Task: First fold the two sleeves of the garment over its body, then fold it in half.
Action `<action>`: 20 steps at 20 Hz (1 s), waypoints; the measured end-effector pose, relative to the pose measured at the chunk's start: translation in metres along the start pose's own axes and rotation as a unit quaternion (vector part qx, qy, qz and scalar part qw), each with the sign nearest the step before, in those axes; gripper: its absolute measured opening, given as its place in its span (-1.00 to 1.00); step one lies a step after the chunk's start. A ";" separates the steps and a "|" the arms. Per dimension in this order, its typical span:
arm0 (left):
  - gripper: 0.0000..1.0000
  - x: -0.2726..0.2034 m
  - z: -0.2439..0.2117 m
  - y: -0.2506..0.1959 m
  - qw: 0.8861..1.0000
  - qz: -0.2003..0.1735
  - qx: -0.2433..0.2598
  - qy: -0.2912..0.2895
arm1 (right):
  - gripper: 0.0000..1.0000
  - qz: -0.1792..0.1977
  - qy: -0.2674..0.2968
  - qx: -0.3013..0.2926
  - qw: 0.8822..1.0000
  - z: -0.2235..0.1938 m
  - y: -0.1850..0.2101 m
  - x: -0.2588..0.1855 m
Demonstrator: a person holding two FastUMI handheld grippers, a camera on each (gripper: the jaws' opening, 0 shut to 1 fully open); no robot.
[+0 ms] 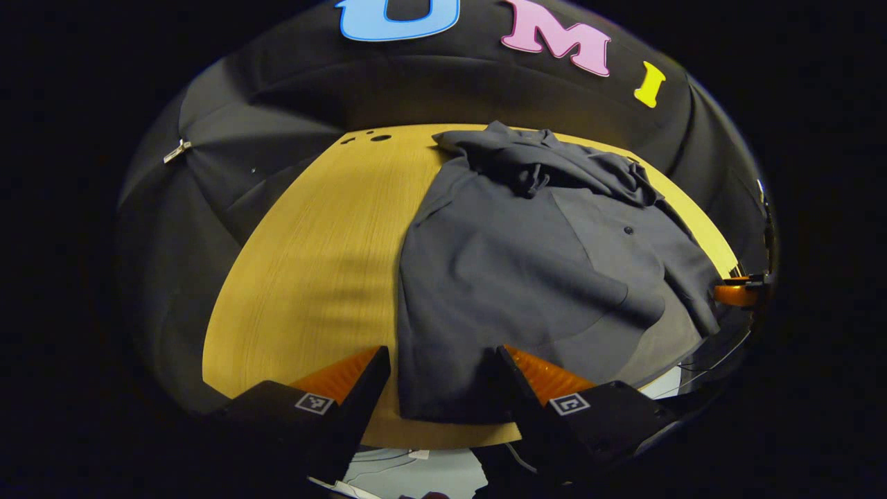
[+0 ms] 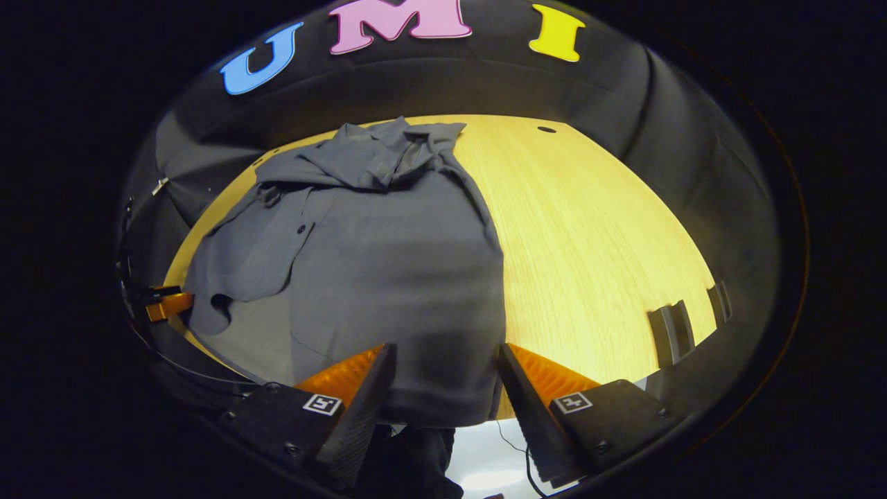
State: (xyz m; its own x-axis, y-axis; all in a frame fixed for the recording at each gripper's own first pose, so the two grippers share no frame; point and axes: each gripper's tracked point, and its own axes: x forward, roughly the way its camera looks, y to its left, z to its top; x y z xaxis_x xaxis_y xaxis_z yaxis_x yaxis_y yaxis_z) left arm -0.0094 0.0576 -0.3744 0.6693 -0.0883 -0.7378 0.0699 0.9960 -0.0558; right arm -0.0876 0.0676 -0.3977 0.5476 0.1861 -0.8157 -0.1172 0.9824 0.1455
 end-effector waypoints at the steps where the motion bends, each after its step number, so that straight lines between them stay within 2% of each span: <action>1: 0.94 -0.002 -0.001 0.000 1.000 -0.002 0.008 0.001 | 0.90 -0.003 -0.024 -0.001 1.000 0.012 -0.001 0.004; 2: 1.00 0.000 0.000 -0.001 1.000 -0.006 0.011 0.009 | 0.94 -0.003 -0.008 -0.002 1.000 0.004 0.002 0.003; 3: 0.94 0.001 0.002 -0.001 1.000 -0.006 0.013 0.001 | 0.94 -0.005 -0.021 0.002 1.000 0.008 0.002 0.000; 4: 1.00 0.003 0.003 -0.006 1.000 -0.014 0.016 0.014 | 0.96 -0.002 -0.016 0.001 1.000 0.006 0.004 0.001; 6: 0.58 0.003 0.003 -0.023 0.998 -0.047 0.042 0.008 | 0.85 0.021 -0.015 -0.018 1.000 0.013 0.016 0.006; 7: 0.12 0.004 0.005 -0.032 0.997 -0.063 0.049 0.002 | 0.29 0.042 -0.009 -0.032 0.999 0.015 0.030 0.013; 9: -0.79 0.008 0.009 -0.033 0.998 -0.056 0.034 0.007 | -0.82 0.044 -0.005 -0.064 0.997 0.017 0.036 0.011; 11: -0.87 0.007 0.009 -0.034 0.998 -0.054 -0.002 0.030 | -0.89 0.053 0.001 -0.063 0.997 0.015 0.034 0.007; 14: -0.89 -0.004 0.007 -0.034 0.997 -0.058 -0.031 0.049 | -0.89 0.070 0.008 -0.031 0.997 0.013 0.033 0.001; 15: -0.89 -0.011 0.007 -0.035 0.996 -0.064 -0.033 0.049 | -0.99 0.073 0.009 -0.026 0.997 0.012 0.031 -0.004; 16: -0.89 -0.018 0.004 -0.038 0.995 -0.073 -0.036 0.055 | -0.89 0.074 0.009 -0.023 0.997 0.010 0.027 -0.011; 20: -0.89 -0.046 -0.025 -0.045 0.991 -0.088 -0.051 0.092 | -0.89 0.080 0.030 -0.014 0.996 -0.011 0.017 -0.031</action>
State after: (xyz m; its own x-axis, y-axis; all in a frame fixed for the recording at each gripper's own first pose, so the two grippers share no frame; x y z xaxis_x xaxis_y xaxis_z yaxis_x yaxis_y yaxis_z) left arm -0.0624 0.0168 -0.3548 0.5064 -0.2661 -0.8202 0.0919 0.9624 -0.2555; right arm -0.1158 0.0786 -0.3764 0.4701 0.3385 -0.8151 -0.2232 0.9391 0.2612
